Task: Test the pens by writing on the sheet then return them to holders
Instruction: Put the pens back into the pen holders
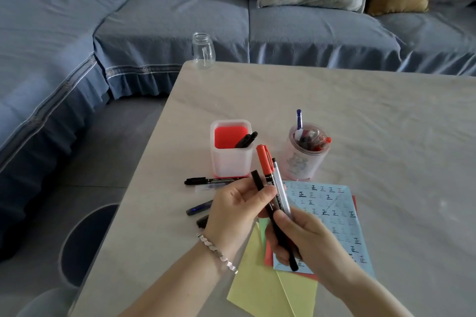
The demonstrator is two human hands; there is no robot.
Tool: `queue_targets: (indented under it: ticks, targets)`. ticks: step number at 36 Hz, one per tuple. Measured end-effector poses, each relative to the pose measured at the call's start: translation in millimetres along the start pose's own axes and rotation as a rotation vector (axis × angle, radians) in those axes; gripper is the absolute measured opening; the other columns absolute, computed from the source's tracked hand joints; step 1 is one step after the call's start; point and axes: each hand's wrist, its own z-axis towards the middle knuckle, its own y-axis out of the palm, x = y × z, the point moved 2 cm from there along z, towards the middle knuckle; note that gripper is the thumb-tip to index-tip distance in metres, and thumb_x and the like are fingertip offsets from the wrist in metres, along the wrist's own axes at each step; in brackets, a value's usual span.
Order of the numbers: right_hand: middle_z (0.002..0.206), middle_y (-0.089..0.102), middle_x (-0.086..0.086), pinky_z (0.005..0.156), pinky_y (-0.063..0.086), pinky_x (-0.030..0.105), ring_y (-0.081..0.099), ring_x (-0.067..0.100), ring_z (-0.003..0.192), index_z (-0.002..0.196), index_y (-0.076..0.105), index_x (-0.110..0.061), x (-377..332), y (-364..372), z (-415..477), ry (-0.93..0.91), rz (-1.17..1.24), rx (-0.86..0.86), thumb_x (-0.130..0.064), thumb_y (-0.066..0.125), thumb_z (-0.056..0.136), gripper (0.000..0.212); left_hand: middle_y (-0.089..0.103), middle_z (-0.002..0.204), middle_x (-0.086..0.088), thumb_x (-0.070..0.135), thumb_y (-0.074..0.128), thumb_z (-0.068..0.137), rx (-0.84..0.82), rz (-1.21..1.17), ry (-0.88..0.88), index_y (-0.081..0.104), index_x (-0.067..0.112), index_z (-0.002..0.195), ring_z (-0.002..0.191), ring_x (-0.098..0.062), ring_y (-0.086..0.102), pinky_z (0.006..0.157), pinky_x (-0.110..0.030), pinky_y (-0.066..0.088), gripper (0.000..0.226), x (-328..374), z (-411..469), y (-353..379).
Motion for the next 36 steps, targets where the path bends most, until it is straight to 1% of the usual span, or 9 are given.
queue_targets:
  ticks: [3, 7, 13, 17, 23, 27, 30, 33, 36]
  targets:
    - [0.049, 0.058, -0.003, 0.042, 0.035, 0.013, 0.044, 0.008, 0.039, 0.076, 0.05, 0.002, -4, 0, -3, -0.001, -0.007, -0.019, -0.015, 0.034, 0.099, 0.033, 0.071, 0.089, -0.019, 0.012, 0.065, 0.074, -0.003, -0.042, -0.032, 0.069, 0.0, 0.091, 0.074, -0.025, 0.067, 0.06, -0.027, 0.055, 0.021, 2, -2, 7]
    - [0.068, 0.07, 0.003, 0.059, 0.05, 0.021, 0.061, 0.012, 0.059, 0.088, 0.06, -0.001, -5, 0, -4, 0.018, 0.001, 0.004, -0.02, 0.036, 0.097, 0.032, 0.067, 0.07, -0.014, 0.008, 0.063, 0.082, 0.007, 0.028, -0.035, 0.069, 0.001, 0.088, 0.051, -0.019, 0.059, 0.04, -0.019, 0.043, 0.011, 5, -3, 7]
    - [0.079, 0.073, 0.004, 0.083, 0.052, 0.034, 0.067, 0.021, 0.082, 0.089, 0.065, -0.01, 0, -4, 1, -0.043, -0.048, 0.195, -0.018, 0.038, 0.097, 0.029, 0.068, 0.068, -0.011, 0.001, 0.056, 0.087, 0.104, -0.037, -0.029, 0.064, 0.0, 0.081, 0.059, -0.021, 0.066, 0.052, -0.029, 0.054, 0.011, 7, 0, 11]
    - [0.057, 0.048, -0.005, 0.055, 0.039, 0.026, 0.044, 0.008, 0.05, 0.087, 0.058, -0.029, -3, -14, 3, -0.126, -0.211, 0.434, -0.016, 0.038, 0.097, 0.026, 0.065, 0.068, -0.007, -0.001, 0.048, 0.092, 0.242, -0.194, -0.04, 0.056, 0.003, 0.081, 0.07, -0.023, 0.07, 0.067, -0.034, 0.058, 0.014, 10, 8, 5]
    - [0.052, 0.029, -0.002, 0.046, 0.023, 0.027, 0.027, 0.013, 0.047, 0.089, 0.058, -0.008, -10, -10, 4, -0.129, -0.253, 0.312, -0.044, 0.046, 0.085, 0.038, 0.055, 0.078, -0.009, 0.002, 0.038, 0.097, 0.225, -0.269, -0.032, 0.052, 0.009, 0.101, 0.075, -0.02, 0.069, 0.071, -0.041, 0.056, 0.016, 17, 10, 4]
    - [0.05, 0.033, -0.008, 0.046, 0.027, 0.016, 0.03, 0.006, 0.047, 0.095, 0.059, -0.039, -15, -7, 4, -0.21, -0.14, 0.288, -0.04, 0.034, 0.091, 0.025, 0.061, 0.095, -0.01, 0.003, 0.039, 0.097, 0.21, -0.092, 0.244, 0.051, 0.015, 0.104, 0.079, -0.015, 0.068, 0.071, -0.036, 0.055, 0.019, 37, 14, 3]
    - [0.051, 0.035, -0.009, 0.045, 0.028, 0.012, 0.029, 0.003, 0.045, 0.102, 0.057, -0.032, -18, -13, 6, -0.252, -0.089, 0.294, -0.019, 0.032, 0.097, 0.028, 0.062, 0.093, -0.001, 0.001, 0.038, 0.097, 0.189, 0.038, 0.537, 0.047, 0.022, 0.104, 0.092, -0.017, 0.067, 0.073, -0.025, 0.052, 0.024, 64, 21, 1]
    - [0.063, 0.05, -0.003, 0.057, 0.04, 0.012, 0.047, 0.004, 0.055, 0.098, 0.055, -0.021, -25, -18, 8, -0.282, -0.138, 0.319, -0.009, 0.033, 0.097, 0.025, 0.06, 0.098, -0.004, -0.003, 0.036, 0.096, 0.208, 0.204, 0.818, 0.04, 0.023, 0.105, 0.091, -0.021, 0.062, 0.067, -0.02, 0.051, 0.028, 87, 37, -1]
    - [0.084, 0.065, -0.006, 0.079, 0.048, 0.019, 0.063, 0.006, 0.081, 0.093, 0.059, -0.024, -29, -26, 13, -0.268, -0.141, 0.368, -0.01, 0.043, 0.095, 0.021, 0.063, 0.101, -0.003, 0.002, 0.039, 0.094, 0.268, 0.376, 0.853, 0.039, 0.029, 0.105, 0.084, -0.009, 0.059, 0.067, -0.029, 0.053, 0.029, 86, 60, -6]
